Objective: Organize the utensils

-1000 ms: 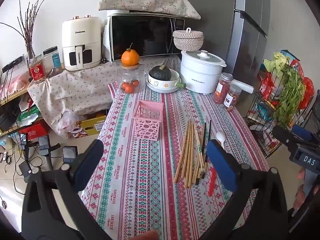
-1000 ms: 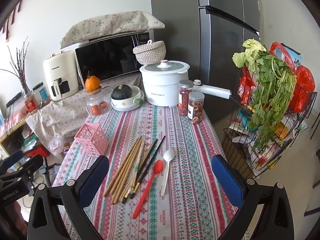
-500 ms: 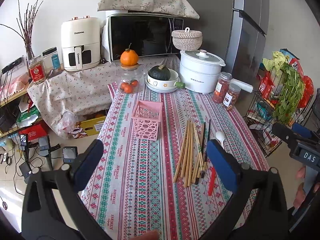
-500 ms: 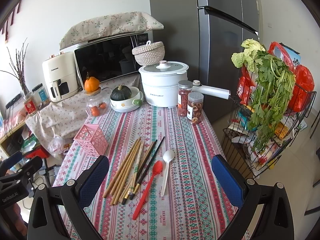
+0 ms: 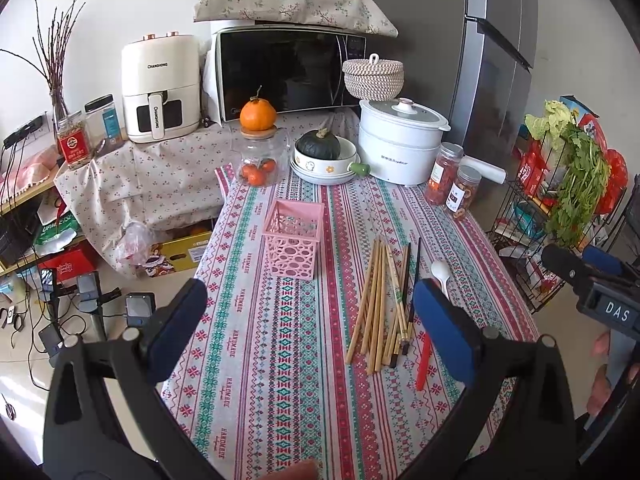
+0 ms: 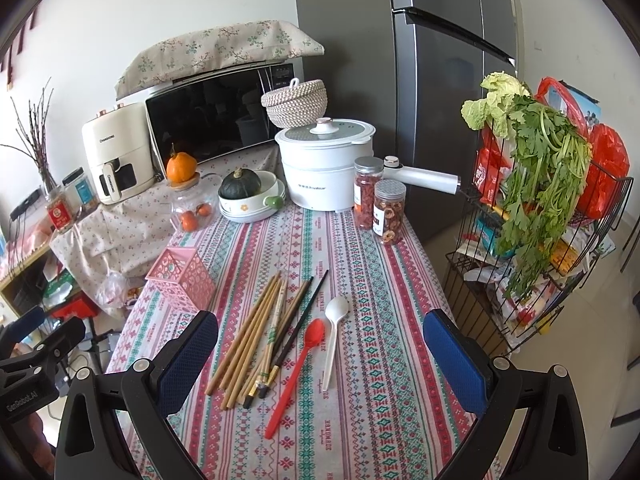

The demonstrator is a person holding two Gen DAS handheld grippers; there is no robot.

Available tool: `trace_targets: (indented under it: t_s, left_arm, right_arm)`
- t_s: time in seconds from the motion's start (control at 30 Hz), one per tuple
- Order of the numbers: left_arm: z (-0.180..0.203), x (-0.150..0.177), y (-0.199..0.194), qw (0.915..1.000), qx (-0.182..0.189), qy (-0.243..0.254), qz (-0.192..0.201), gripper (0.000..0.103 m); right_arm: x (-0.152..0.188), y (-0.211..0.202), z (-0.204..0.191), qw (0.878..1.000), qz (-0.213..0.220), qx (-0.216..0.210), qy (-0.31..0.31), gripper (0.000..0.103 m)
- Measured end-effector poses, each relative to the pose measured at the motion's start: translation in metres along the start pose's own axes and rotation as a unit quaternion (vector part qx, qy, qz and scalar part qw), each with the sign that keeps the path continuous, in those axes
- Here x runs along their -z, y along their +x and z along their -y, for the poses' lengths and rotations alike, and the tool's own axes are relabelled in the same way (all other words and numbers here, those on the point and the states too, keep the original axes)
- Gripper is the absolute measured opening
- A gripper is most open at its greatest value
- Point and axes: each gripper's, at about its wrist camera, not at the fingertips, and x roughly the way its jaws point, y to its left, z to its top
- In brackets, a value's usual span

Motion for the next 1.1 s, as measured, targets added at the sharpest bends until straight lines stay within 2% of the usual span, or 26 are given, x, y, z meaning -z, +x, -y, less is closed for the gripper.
trace_targets:
  t_s: [1.1]
  left_arm:
    - [0.0019, 0.0005, 0.0022, 1.0, 0.0, 0.0, 0.0, 0.102]
  right_arm:
    - [0.002, 0.0024, -0.001, 1.0, -0.004, -0.001, -0.001, 0.103]
